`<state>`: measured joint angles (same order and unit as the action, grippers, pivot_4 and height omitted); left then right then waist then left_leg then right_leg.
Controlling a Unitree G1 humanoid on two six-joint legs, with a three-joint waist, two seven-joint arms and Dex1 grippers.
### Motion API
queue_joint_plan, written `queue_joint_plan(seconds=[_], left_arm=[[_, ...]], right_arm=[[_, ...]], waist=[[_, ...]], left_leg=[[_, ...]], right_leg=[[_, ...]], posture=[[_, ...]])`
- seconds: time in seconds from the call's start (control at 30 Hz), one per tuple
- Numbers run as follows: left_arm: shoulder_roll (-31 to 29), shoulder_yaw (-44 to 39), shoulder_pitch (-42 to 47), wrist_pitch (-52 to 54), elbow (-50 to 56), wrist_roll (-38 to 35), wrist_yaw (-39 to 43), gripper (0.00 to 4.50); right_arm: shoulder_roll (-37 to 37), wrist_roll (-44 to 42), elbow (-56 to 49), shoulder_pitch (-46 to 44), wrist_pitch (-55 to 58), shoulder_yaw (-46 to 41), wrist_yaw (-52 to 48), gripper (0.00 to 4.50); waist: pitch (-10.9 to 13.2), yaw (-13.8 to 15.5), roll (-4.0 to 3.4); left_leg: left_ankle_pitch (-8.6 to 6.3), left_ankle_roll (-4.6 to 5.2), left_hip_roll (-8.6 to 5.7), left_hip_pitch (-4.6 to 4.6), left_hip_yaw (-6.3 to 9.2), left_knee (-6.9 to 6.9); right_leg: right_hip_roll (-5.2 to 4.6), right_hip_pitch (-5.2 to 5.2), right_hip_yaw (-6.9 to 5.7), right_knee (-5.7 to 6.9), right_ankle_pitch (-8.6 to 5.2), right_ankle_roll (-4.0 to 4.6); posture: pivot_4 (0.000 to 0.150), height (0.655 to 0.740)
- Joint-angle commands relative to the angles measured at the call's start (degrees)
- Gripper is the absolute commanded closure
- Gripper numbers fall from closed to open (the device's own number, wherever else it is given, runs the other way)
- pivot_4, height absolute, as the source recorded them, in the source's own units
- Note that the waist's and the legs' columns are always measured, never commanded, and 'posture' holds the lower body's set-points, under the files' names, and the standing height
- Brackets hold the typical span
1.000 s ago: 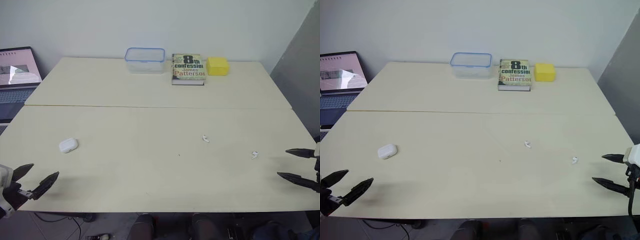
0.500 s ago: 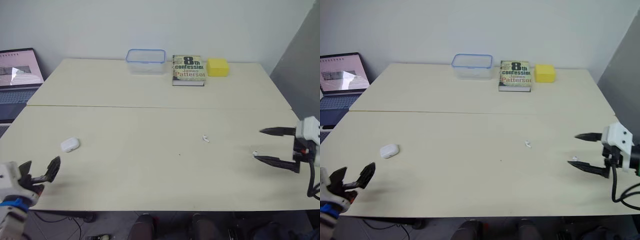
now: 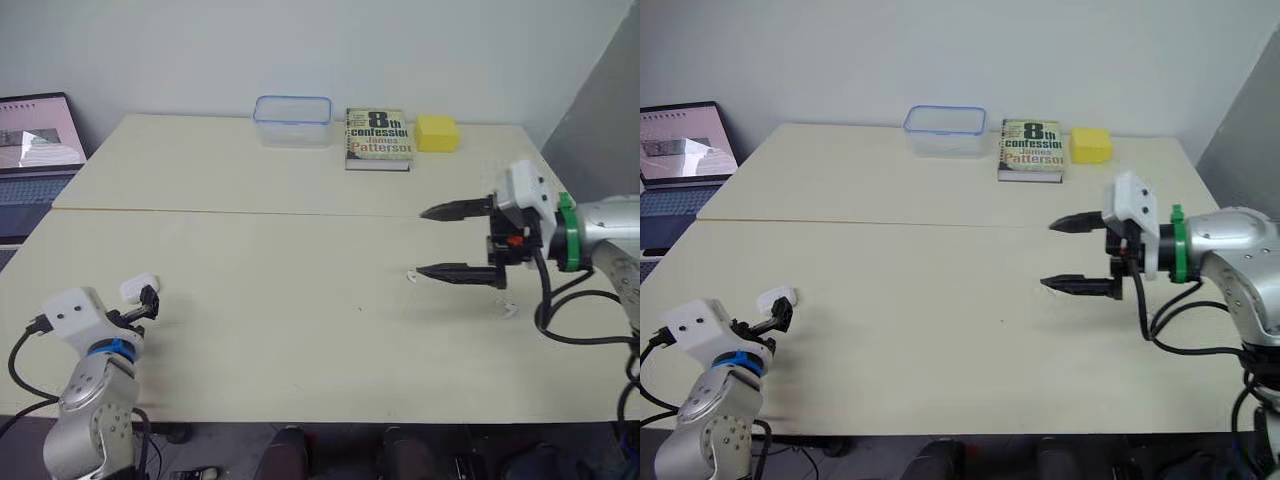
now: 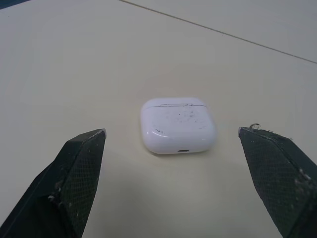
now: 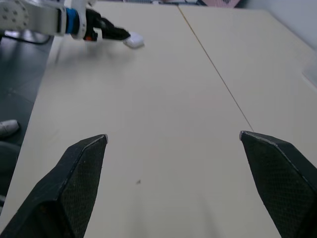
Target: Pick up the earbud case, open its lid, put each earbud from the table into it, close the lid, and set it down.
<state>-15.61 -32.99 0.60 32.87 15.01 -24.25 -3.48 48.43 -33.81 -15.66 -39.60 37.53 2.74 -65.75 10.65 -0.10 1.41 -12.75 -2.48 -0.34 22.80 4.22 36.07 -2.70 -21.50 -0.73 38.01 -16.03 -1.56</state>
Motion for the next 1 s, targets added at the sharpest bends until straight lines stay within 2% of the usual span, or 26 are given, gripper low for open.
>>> queue_joint_plan(seconds=[0.03, 0.37, 0.9, 1.0], left_arm=[[-0.7, 0.3, 1.7, -1.6, -0.7, 1.4, -0.9, 0.00], [-0.1, 1.6, 7.4, -1.1, -7.4, 2.8, -3.1, 0.00], [-4.8, 2.7, 10.2, 0.0, -14.9, 5.8, -1.2, 0.00], [-5.7, 2.9, 10.4, -0.3, -16.2, 6.1, -0.4, 0.61]], right_arm=[[-2.3, 1.5, 1.2, -3.5, -0.9, 2.2, 0.3, 0.02], [-5.2, 1.8, -1.0, -3.3, -0.8, 3.3, 0.2, 0.02], [-5.3, 1.9, -3.6, -0.9, -0.1, 3.2, 1.5, 0.02], [-5.2, 1.8, -4.2, -0.5, 0.1, 3.0, 1.7, 0.00]], waist=[[0.0, 0.0, 0.00], [0.0, 0.2, 0.01], [0.0, 0.0, 0.01], [0.0, 0.0, 0.01]], left_leg=[[0.00, 0.00, 0.01, 0.02, 0.00, 0.00], [0.00, 0.00, -0.01, 0.07, 0.03, 0.00], [0.00, 0.00, 0.01, 0.06, 0.03, -0.01], [0.00, 0.00, 0.01, 0.06, 0.03, -0.01]], right_leg=[[0.00, -0.03, 0.00, 0.00, 0.01, 0.00], [0.00, -0.10, -0.05, 0.04, 0.06, -0.03], [0.09, -0.21, 0.00, 0.10, 0.08, -0.07], [0.08, -0.20, -0.01, 0.09, 0.08, -0.07]], posture=[[0.150, 0.7400], [0.150, 0.7400], [0.150, 0.7400], [0.150, 0.7400]])
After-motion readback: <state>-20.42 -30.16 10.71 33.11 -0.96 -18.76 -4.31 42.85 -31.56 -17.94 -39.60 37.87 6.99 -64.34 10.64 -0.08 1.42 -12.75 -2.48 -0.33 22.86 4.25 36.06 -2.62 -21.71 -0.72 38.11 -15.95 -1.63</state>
